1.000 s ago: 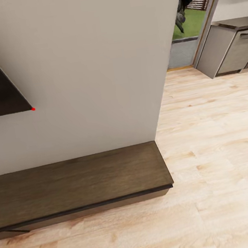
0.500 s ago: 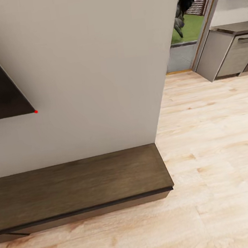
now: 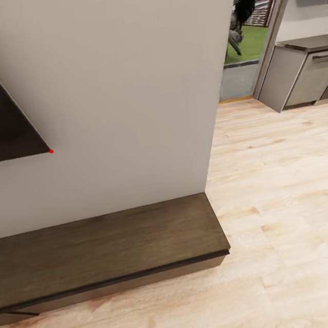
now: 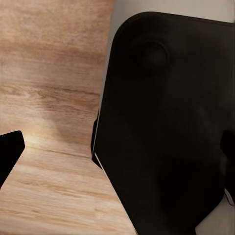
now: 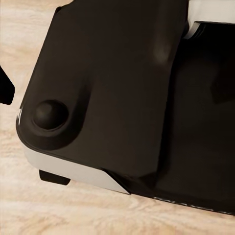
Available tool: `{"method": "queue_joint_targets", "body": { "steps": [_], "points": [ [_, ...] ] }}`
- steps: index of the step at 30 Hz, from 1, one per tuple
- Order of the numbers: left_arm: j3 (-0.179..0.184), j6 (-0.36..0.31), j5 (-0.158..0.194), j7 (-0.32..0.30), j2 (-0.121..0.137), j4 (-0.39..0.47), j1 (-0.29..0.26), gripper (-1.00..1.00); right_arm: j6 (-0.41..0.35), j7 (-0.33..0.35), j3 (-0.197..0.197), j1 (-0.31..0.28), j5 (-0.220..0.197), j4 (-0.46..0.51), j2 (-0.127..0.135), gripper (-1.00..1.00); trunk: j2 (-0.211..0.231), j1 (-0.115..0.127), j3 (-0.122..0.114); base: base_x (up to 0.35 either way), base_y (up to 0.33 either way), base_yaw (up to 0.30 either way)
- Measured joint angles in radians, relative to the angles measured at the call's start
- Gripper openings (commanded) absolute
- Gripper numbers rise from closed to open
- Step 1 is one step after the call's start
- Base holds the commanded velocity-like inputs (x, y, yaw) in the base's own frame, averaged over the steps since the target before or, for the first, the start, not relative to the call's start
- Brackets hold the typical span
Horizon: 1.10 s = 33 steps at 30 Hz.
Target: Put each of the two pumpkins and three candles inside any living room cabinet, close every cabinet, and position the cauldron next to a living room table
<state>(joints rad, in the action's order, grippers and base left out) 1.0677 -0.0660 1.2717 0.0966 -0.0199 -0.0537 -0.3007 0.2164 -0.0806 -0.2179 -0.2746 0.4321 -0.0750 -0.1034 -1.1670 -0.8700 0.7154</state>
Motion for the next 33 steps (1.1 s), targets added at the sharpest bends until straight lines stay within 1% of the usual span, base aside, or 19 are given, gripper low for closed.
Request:
{"method": "queue_joint_targets", "body": {
  "steps": [13, 33],
  "points": [
    [0.000, 0.000, 0.000, 0.000, 0.000, 0.000, 0.000, 1.00, 0.000, 0.002, 0.000, 0.000, 0.000, -0.002, -0.001, 1.00, 0.000, 0.000, -0.021, 0.000, 0.000, 0.000],
    [0.000, 0.000, 0.000, 0.000, 0.000, 0.000, 0.000, 1.00, 0.000, 0.001, 0.000, 0.000, -0.001, 0.000, 0.007, 1.00, 0.000, 0.000, -0.053, 0.000, 0.000, 0.000]
  ]
}}
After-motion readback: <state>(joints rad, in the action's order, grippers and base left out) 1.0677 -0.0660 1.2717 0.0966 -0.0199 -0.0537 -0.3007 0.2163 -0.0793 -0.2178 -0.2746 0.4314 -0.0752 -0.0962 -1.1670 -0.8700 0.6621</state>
